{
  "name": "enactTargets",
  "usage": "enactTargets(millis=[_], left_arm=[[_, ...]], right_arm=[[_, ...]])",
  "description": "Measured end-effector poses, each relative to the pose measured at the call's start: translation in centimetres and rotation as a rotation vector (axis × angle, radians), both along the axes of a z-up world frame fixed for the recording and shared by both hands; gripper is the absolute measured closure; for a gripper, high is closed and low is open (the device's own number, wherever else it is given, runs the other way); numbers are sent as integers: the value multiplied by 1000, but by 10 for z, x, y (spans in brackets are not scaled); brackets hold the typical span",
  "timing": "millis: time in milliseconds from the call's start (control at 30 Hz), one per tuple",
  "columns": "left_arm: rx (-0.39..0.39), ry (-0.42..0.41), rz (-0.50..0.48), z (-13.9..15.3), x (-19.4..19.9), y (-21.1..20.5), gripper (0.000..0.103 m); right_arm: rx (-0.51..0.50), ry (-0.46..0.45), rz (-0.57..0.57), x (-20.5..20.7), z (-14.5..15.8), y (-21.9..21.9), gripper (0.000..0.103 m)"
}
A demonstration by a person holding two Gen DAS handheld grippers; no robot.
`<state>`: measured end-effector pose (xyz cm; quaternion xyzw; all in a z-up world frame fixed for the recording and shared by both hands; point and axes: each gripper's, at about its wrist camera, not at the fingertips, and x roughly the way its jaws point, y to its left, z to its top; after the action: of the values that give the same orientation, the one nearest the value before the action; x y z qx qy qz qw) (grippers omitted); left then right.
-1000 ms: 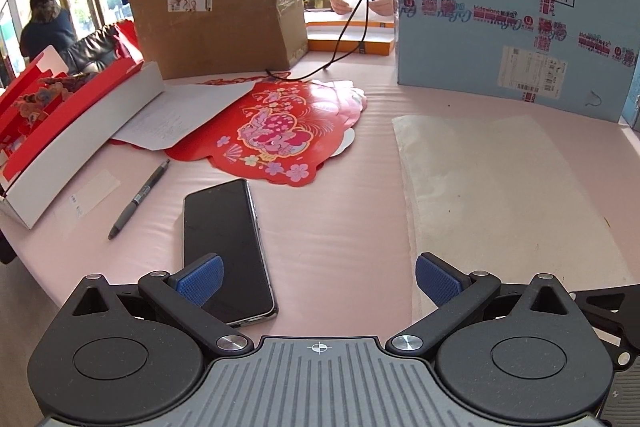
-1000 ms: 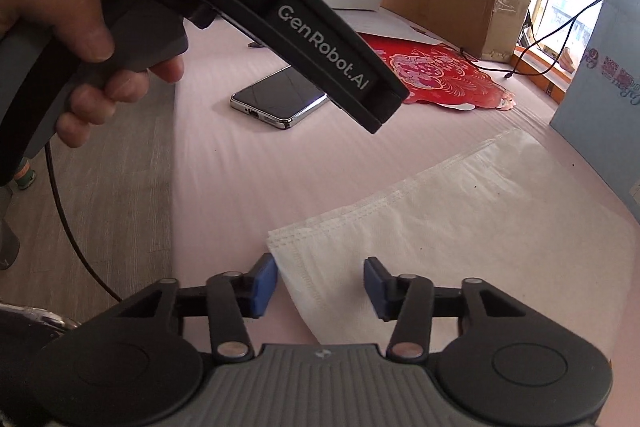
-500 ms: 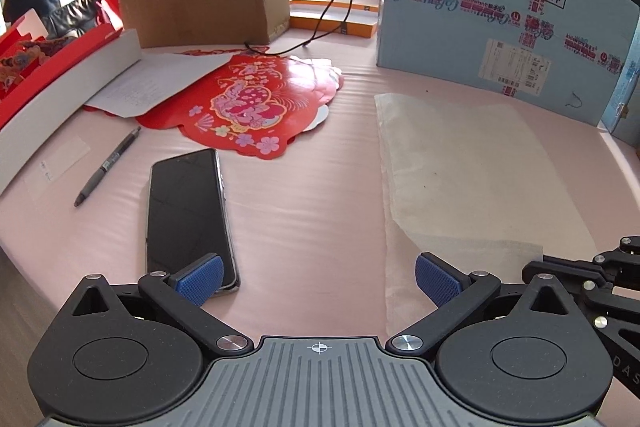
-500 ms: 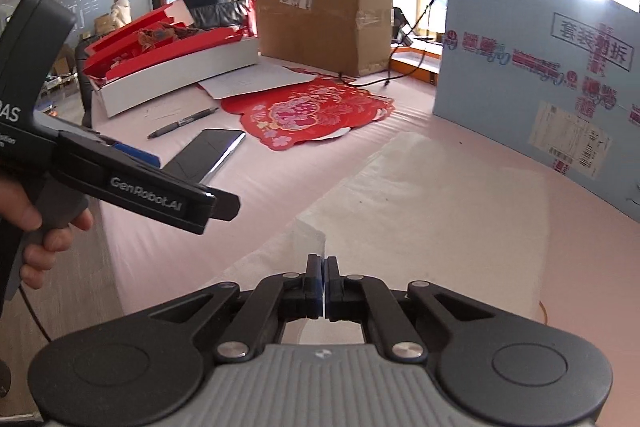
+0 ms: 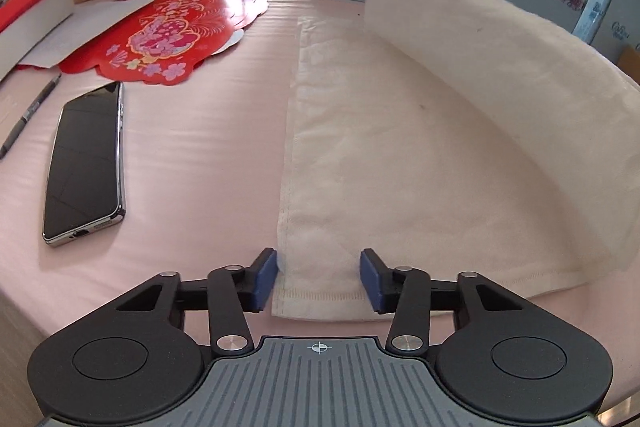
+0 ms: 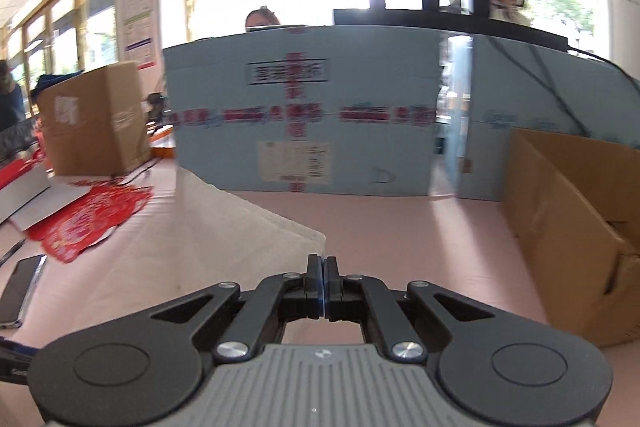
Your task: Fold shopping bag
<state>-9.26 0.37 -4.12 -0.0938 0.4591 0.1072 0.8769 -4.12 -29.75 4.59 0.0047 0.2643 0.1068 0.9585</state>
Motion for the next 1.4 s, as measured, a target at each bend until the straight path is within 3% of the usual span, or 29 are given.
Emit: enactTargets(millis=[33,133,367,600,667,767,833,933,1067,1133,1200,1233,1300,1400], left_arm=[[3,-2,-7,1,0,-3,87],[5,0,-31,4,4,-6,102],[167,18,3,9,11,9,103],[277,67,32,15,18,35,103],[295,67,35,20,19,33,98],[321,29,25,31,23,24,82],[293,-38,-28,41,32,8,57],[217,-119,-160,44,46,-23,39],[104,-178,-397,31,65,-82,35],[120,-163,-508,20,69,-108,33],[148,-140,-567,12,70,-124,33],[162,-128,-597,8,71,-132,32],[190,-99,-638,-1,72,-142,31],[203,-29,-623,-12,74,-144,28]], right_arm=[[-7,4,-49,1,-1,-11,102],[-32,27,-163,0,-7,-41,102],[-37,93,-295,-2,-23,-74,102],[-24,195,-196,-1,-25,-66,102],[-4,231,-176,-6,-28,-66,102],[15,263,-155,-8,-33,-69,101],[26,280,-152,-7,-34,-68,100],[45,289,-145,-6,-34,-68,99],[76,311,-132,-1,-35,-68,96],[102,354,-120,5,-41,-73,82],[129,395,-126,8,-48,-78,49],[146,408,-134,10,-50,-82,45],[184,435,-148,14,-55,-88,44],[267,494,-184,20,-68,-101,42]])
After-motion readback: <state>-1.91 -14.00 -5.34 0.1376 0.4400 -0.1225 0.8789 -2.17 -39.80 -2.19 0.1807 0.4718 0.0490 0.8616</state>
